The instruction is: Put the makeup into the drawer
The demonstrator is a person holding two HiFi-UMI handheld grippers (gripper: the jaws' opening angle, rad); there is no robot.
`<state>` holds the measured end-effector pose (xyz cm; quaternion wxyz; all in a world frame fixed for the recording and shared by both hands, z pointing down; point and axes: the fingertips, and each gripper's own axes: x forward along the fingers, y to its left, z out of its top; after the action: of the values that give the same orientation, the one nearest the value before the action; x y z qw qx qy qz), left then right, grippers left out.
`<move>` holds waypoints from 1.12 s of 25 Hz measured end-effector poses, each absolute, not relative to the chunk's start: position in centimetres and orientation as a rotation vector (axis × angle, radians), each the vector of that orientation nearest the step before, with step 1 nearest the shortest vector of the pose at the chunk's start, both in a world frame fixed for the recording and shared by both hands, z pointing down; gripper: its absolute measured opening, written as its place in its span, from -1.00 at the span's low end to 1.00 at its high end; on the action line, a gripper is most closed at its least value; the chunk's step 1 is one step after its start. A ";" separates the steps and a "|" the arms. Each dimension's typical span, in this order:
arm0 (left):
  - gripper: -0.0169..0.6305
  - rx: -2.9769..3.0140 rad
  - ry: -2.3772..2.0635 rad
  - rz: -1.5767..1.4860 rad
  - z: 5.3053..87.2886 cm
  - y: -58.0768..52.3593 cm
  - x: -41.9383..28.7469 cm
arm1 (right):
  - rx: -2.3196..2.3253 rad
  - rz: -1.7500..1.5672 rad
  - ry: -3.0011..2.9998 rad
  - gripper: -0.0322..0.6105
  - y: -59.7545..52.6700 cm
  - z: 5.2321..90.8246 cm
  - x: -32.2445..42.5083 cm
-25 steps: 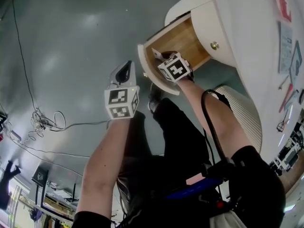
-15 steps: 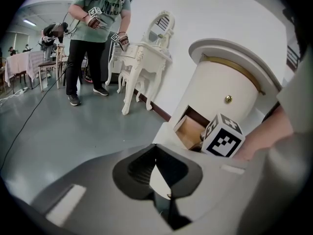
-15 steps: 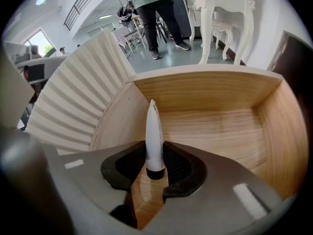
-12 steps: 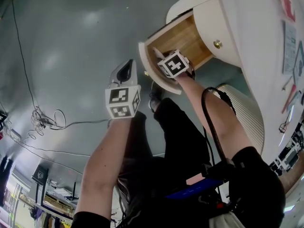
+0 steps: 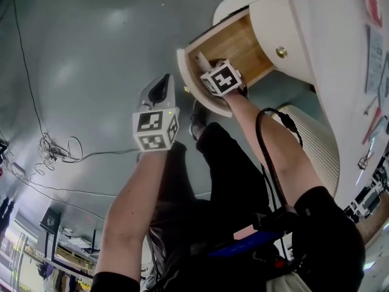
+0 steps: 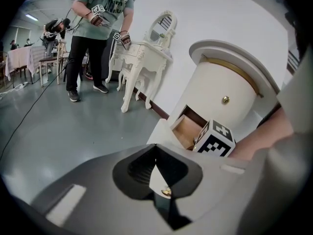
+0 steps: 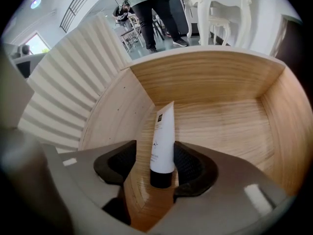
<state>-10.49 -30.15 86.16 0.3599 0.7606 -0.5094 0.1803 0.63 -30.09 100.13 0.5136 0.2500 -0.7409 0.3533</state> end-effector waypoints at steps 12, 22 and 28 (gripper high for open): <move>-0.95 1.960 -1.298 0.506 82.9 -29.2 -10.5 | 0.662 0.822 -1.841 -0.23 -30.3 95.5 1.1; -0.95 2.027 -1.263 0.495 75.8 -30.4 -9.0 | 0.765 0.862 -1.930 -0.55 -31.3 86.3 0.2; -0.95 2.043 -1.266 0.491 71.4 -31.0 -8.0 | 0.867 0.973 -2.018 -0.72 -31.1 78.8 -1.2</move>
<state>-7.98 -30.97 71.44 0.3377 0.7839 -0.4858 0.1885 -1.16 -31.07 78.81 0.3613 0.3364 -0.7835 0.3775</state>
